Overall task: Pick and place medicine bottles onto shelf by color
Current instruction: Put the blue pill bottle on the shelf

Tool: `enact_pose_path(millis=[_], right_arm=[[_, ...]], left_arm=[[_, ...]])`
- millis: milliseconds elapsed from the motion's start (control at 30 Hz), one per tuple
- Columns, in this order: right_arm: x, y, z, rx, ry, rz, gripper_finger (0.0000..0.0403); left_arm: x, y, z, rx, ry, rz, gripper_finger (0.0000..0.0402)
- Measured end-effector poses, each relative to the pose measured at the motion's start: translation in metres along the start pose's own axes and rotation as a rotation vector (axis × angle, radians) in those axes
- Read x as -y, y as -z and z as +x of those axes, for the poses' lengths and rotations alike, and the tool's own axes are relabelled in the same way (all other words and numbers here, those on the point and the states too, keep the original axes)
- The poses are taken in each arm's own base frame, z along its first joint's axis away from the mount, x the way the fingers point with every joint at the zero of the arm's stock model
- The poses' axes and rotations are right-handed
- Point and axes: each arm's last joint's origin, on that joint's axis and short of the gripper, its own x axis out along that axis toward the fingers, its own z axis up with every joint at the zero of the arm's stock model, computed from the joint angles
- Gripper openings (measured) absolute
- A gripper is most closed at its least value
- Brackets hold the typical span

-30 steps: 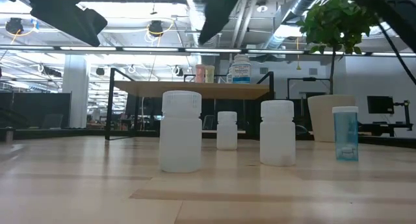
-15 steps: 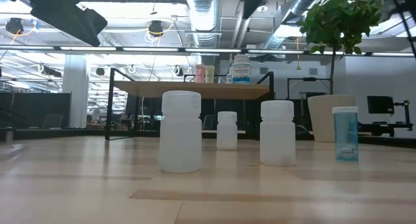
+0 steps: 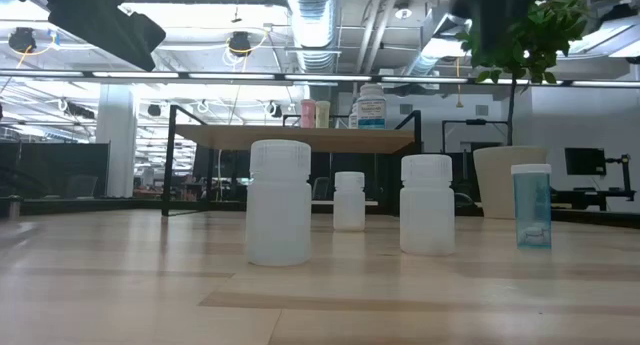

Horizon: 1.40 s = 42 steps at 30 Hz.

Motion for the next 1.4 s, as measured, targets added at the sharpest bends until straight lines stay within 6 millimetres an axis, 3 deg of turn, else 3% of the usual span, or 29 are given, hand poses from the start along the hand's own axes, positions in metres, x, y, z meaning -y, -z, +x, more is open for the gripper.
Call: enact_pose_path(millis=[200, 467, 1000, 1400], right_arm=[[-0.011, 0.038, 0.026, 0.030, 0.060, 0.166, 0.0240], [-0.021, 0.059, 0.061, 0.010, 0.094, 0.265, 0.0240], [-0.012, 0.051, 0.126, -0.104, 0.207, 0.345, 0.0240], [-0.013, 0.040, 0.133, -0.049, 0.129, 0.295, 0.0240]], left_arm=[[0.000, 0.000, 0.000, 0.000, 0.000, 0.000, 0.0109], [0.000, 0.000, 0.000, 0.000, 0.000, 0.000, 0.0109], [0.000, 0.000, 0.000, 0.000, 0.000, 0.000, 0.0109], [0.000, 0.000, 0.000, 0.000, 0.000, 0.000, 0.0109]])
